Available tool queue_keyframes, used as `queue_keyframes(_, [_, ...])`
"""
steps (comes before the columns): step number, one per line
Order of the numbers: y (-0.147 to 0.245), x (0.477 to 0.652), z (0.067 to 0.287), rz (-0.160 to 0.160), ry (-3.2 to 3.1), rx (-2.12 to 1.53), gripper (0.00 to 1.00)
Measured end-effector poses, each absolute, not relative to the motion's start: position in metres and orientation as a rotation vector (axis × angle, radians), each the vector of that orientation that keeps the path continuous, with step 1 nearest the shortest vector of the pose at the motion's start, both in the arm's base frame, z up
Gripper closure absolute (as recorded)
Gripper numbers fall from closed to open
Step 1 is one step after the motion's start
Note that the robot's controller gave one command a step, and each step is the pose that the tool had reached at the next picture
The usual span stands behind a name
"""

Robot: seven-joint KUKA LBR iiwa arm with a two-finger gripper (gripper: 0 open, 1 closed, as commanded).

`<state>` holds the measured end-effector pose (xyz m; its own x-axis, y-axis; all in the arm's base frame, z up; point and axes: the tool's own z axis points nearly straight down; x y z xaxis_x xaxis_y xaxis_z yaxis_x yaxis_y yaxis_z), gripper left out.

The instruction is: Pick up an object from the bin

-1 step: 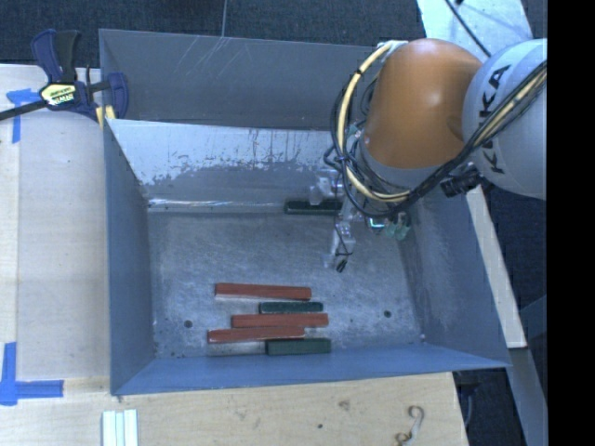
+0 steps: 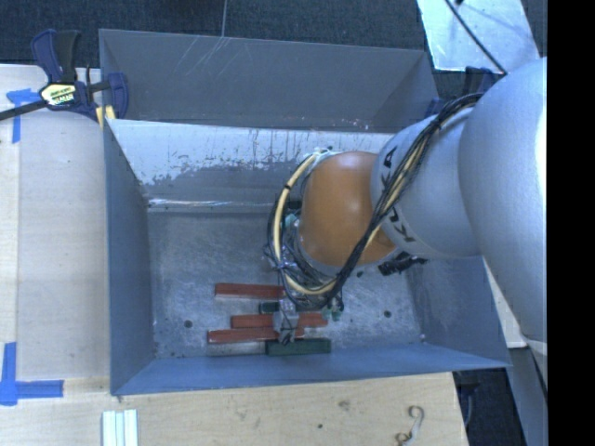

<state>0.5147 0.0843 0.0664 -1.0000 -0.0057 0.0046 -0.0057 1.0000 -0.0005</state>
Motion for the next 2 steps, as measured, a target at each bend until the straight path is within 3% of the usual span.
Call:
queue_keyframes(1, [0.072,0.491,0.101,0.001,-3.119,-0.371,0.00])
queue_keyframes(2, [0.083,0.484,0.100,0.001,-3.107,-0.432,0.00])
